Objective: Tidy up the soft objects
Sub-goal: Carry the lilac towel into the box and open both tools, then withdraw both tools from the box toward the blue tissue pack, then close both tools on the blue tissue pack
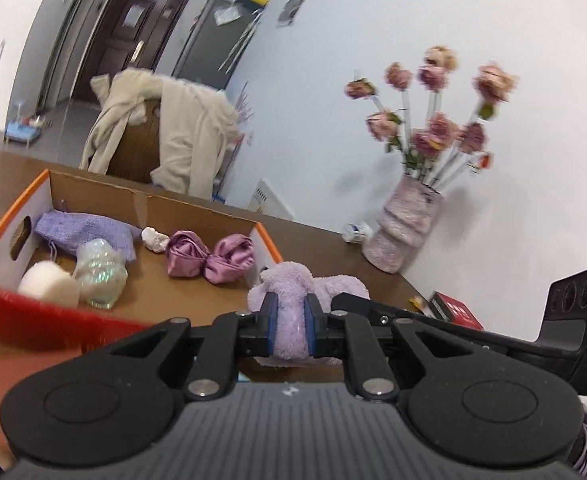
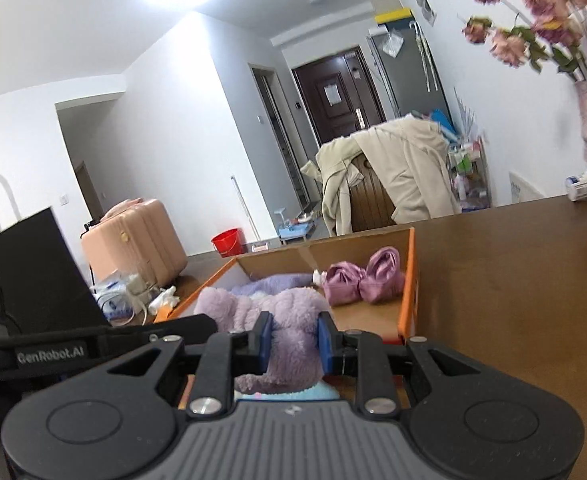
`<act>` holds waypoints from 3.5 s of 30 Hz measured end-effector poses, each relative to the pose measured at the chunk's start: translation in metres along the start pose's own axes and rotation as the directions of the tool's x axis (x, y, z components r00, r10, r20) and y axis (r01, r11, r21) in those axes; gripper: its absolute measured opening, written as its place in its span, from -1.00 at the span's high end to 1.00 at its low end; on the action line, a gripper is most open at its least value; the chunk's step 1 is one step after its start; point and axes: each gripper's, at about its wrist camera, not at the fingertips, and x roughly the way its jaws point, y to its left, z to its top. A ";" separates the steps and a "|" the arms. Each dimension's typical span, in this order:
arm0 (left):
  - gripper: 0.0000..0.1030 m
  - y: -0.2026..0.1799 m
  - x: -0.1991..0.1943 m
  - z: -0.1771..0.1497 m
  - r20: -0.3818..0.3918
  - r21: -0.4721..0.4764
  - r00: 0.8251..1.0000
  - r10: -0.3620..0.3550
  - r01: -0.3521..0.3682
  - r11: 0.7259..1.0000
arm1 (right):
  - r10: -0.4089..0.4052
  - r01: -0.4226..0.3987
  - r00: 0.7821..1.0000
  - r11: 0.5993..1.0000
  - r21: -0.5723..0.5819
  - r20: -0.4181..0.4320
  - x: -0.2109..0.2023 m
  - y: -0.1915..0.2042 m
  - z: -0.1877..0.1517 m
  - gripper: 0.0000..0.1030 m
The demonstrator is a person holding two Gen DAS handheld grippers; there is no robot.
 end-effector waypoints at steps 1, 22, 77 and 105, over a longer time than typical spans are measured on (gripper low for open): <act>0.72 0.007 0.012 0.007 -0.014 -0.017 1.000 0.009 -0.009 1.000 | -0.009 0.009 1.000 1.000 0.004 -0.012 0.011 -0.003 0.008 0.55; -0.18 0.041 0.031 0.016 -0.021 0.045 0.990 0.140 -0.139 0.989 | -0.215 0.209 0.973 0.975 -0.078 -0.079 0.092 -0.024 0.017 0.00; -0.62 0.019 -0.060 -0.114 -0.149 0.111 0.905 0.398 -0.385 0.916 | 0.061 -0.121 0.974 0.954 -0.273 -0.220 0.000 0.041 -0.118 0.20; 0.30 0.016 -0.043 -0.127 -0.263 -0.134 0.960 0.095 -0.134 0.982 | 0.115 -0.076 0.979 0.971 0.228 -0.167 -0.018 -0.009 -0.115 0.06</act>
